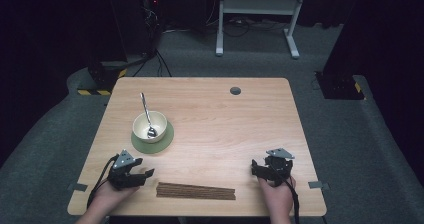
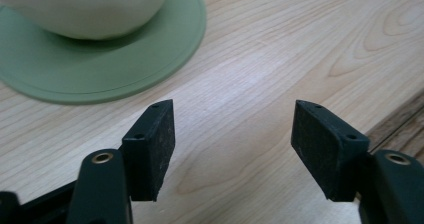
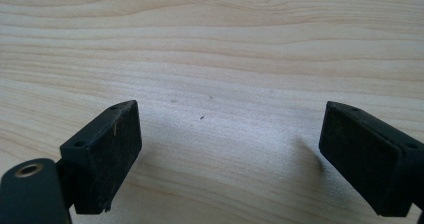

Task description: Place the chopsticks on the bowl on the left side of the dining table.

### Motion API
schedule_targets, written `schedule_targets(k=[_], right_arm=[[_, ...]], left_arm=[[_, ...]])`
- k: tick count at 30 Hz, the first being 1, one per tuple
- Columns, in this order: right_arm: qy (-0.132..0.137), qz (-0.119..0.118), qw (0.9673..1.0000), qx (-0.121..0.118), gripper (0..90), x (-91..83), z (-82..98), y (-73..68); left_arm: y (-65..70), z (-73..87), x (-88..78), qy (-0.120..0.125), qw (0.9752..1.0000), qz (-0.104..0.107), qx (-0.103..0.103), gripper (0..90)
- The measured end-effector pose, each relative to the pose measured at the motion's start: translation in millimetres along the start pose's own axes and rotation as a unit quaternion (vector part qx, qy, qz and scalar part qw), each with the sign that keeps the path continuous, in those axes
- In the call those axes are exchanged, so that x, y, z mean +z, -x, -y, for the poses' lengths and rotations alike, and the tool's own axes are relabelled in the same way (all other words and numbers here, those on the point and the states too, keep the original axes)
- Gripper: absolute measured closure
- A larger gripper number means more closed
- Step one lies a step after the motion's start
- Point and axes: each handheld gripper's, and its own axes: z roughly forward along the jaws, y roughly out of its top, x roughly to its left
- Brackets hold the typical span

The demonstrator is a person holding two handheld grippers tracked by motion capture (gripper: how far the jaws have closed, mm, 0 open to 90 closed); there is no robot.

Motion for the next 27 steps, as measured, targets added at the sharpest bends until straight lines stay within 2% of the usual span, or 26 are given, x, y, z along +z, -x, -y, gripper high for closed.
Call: schedule_targets(k=[4,8,15,23,27], right_arm=[[-0.004,-0.004,1.0,0.002,10.0,0.7,1.2,-0.3],[-0.006,-0.004,1.0,-0.001,10.0,0.8,2.4,-1.1],[-0.006,-0.001,1.0,-0.005,9.5,1.7,2.9,-2.4],[-0.006,-0.001,1.0,-0.004,9.5,1.7,2.9,-2.4],[-0.006,-0.001,1.0,-0.004,9.5,1.7,2.9,-2.4]], left_arm=[[2.7,-0.7,1.7,-0.002,0.9999,0.016,-0.002,36.3],[11.6,-2.9,5.4,-0.006,0.9992,0.038,0.016,37.8],[22.7,-5.4,9.2,-0.004,0.9976,0.062,0.031,38.9],[29.1,-5.9,12.1,-0.01,0.9965,0.068,0.049,38.9],[34.6,-5.0,15.7,-0.017,0.995,0.081,0.057,39.0]])
